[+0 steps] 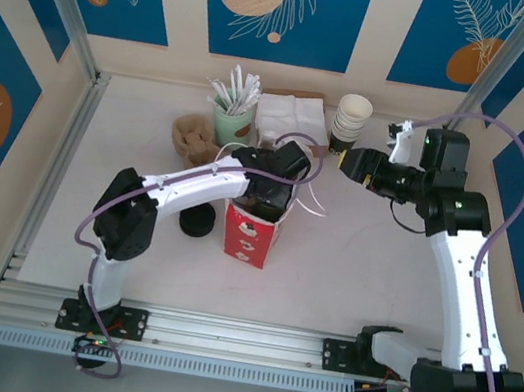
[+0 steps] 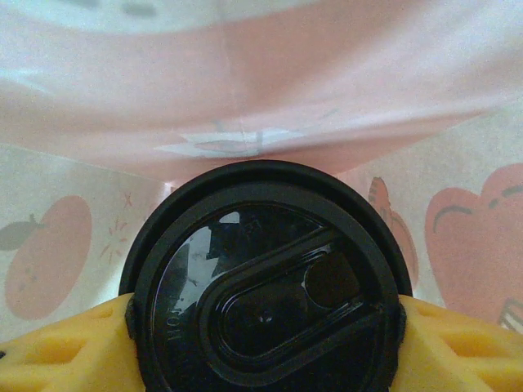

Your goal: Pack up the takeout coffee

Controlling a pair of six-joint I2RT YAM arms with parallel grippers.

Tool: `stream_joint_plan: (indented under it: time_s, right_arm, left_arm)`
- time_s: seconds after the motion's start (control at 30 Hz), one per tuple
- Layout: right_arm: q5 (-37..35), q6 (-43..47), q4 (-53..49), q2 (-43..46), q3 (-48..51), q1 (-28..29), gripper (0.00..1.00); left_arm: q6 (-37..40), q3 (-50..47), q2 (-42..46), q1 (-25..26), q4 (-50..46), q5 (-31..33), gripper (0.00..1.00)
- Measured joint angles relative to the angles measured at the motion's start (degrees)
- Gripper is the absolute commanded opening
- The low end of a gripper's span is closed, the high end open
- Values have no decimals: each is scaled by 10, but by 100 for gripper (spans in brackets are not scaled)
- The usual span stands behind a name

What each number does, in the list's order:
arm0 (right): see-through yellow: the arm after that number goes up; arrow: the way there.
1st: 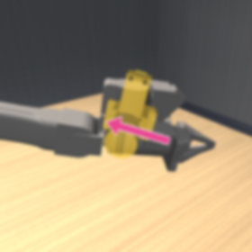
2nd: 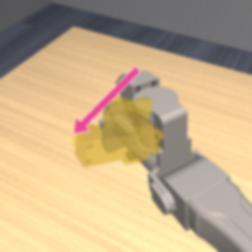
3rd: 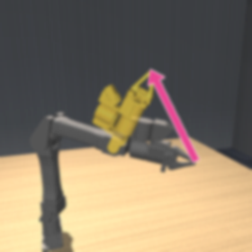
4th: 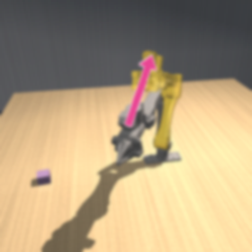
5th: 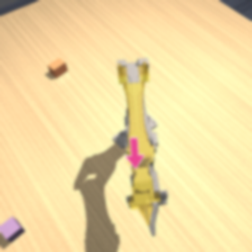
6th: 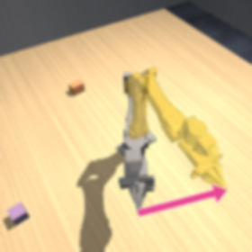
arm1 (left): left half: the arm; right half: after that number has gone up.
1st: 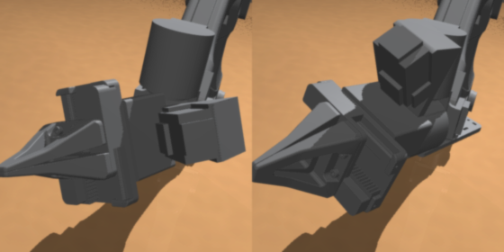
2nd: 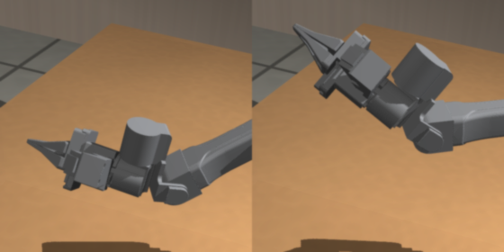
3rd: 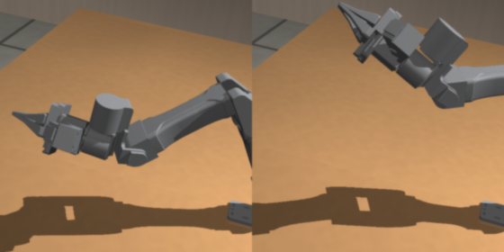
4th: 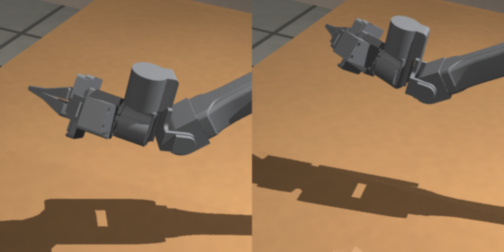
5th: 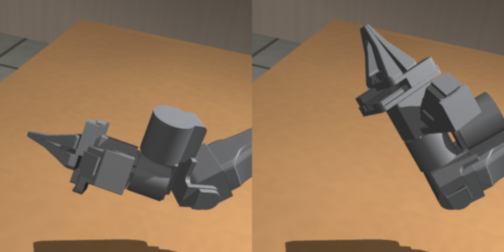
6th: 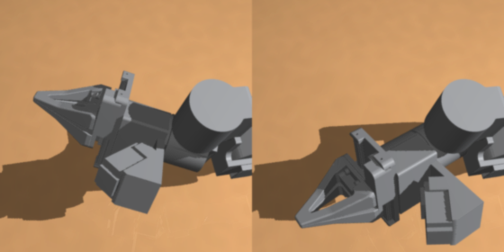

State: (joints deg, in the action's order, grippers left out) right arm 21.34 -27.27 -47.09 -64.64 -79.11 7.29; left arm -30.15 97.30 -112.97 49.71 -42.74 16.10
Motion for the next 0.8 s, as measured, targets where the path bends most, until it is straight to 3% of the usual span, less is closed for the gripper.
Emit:
stream_joint_plan:
  time_s: [0.2, 0.8]
  right_arm:
    - [-22, -43, 4, 41, 54, 26, 57]
    - [-68, -106, 38, 16, 77, 98, 57]
  left_arm:
    - [-7, 9, -8, 0, -2, 0, 65]
    - [-15, -2, -3, 0, 10, -1, 66]
